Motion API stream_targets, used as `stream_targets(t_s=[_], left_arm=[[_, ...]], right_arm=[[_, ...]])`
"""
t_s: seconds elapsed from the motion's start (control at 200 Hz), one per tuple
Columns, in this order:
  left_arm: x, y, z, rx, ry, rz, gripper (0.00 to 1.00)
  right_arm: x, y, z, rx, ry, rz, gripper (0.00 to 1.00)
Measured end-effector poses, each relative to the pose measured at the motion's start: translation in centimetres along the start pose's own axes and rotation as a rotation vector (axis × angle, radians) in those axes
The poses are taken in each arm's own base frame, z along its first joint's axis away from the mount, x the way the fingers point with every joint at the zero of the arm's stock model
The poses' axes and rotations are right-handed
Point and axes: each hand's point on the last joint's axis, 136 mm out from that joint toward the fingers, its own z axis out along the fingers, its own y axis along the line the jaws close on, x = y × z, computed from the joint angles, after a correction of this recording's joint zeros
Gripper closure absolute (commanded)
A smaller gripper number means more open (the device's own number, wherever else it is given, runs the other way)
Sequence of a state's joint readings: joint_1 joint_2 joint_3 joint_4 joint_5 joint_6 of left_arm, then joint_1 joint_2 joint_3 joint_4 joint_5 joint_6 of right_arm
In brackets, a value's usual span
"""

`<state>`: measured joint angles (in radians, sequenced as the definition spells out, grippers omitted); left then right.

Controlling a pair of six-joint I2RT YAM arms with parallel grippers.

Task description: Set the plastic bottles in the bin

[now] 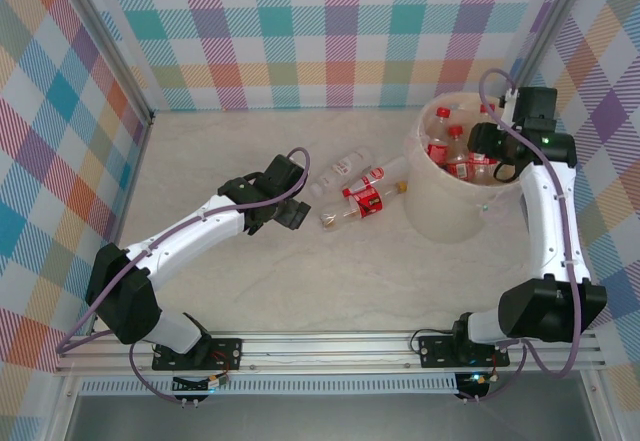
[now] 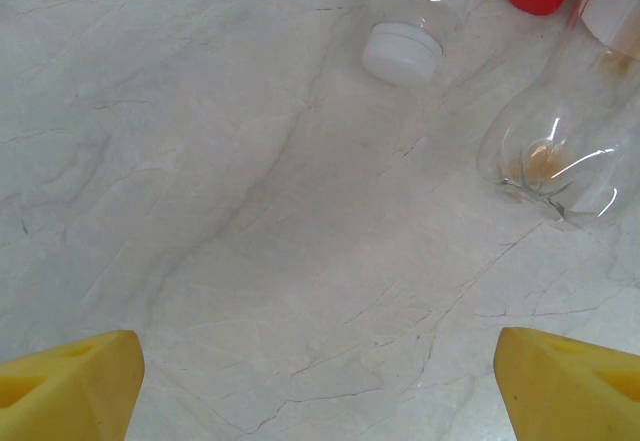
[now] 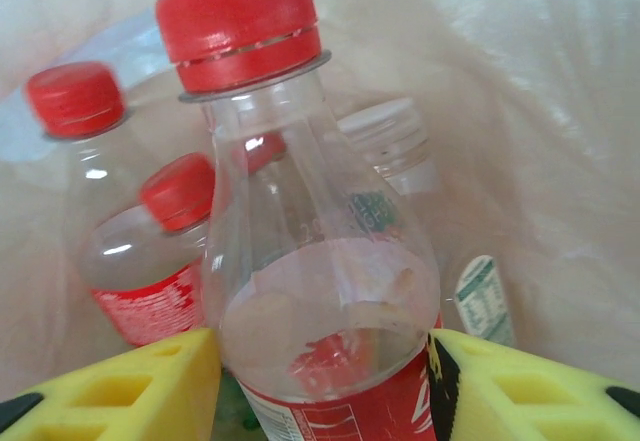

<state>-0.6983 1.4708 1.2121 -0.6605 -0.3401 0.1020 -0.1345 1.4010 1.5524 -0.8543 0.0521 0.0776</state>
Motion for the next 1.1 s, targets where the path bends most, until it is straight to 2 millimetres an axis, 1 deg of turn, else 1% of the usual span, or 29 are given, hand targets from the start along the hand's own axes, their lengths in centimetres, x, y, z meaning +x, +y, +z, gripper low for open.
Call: stream_targets(t_s=[0.06,0.105,0.17,0.23,0.335,0.4,0.46,0.605,0.705,0.825,0.895,0.965,1.055,1.1], left_arm=[[0.0,-0.1,0.0,0.008,0.000,0.000,0.09],[0.0,-0.3,0.0,0.017,0.000,-0.001,0.08],[0.0,-0.6,0.0,0.037,0.001,-0.005,0.06],[0.0,-1.0,0.0,0.060,0.002,-0.008,0.04],[-0.1,-1.9,-0.4,0.115,0.007,-0.006,0.03],[-0.7,-2.6,-0.8,0.153,0.004,0.000,0.02],[-1.4,-3.6,-1.1,0.190,-0.003,0.019,0.01],[-3.2,-7.4,-1.5,0.309,-0.018,0.090,0.00],[-4.1,-9.8,-0.7,0.381,-0.006,0.123,0.00],[-4.6,-11.8,1.3,0.421,0.025,0.137,0.01],[-4.8,-12.4,2.7,0.408,0.045,0.143,0.02],[-5.0,-13.3,4.1,0.394,0.056,0.155,0.03],[-4.6,-14.7,5.4,0.392,0.078,0.175,0.04],[-4.4,-15.4,5.7,0.396,0.089,0.184,0.05]], right_arm=[[0.2,-0.6,0.1,0.011,0.009,0.010,0.43],[0.4,-0.8,0.1,0.013,0.018,0.015,0.40],[0.6,-0.9,0.0,0.009,0.024,0.014,0.29],[0.9,-0.7,-0.2,-0.005,0.036,0.011,0.22],[0.8,0.2,-1.2,-0.050,0.035,0.015,0.16],[0.5,1.0,-2.7,-0.090,0.008,0.018,0.13],[0.4,1.8,-4.5,-0.138,-0.019,0.020,0.10],[0.2,4.4,-9.8,-0.282,-0.115,0.007,0.09],[0.5,6.0,-13.3,-0.378,-0.178,0.006,0.09],[1.4,7.7,-16.7,-0.489,-0.233,0.007,0.09],[1.7,8.5,-18.1,-0.538,-0.255,0.007,0.09],[2.2,9.0,-19.1,-0.574,-0.266,0.008,0.09],[3.1,9.2,-19.8,-0.595,-0.267,0.008,0.09],[3.6,9.2,-19.9,-0.595,-0.267,0.007,0.09]])
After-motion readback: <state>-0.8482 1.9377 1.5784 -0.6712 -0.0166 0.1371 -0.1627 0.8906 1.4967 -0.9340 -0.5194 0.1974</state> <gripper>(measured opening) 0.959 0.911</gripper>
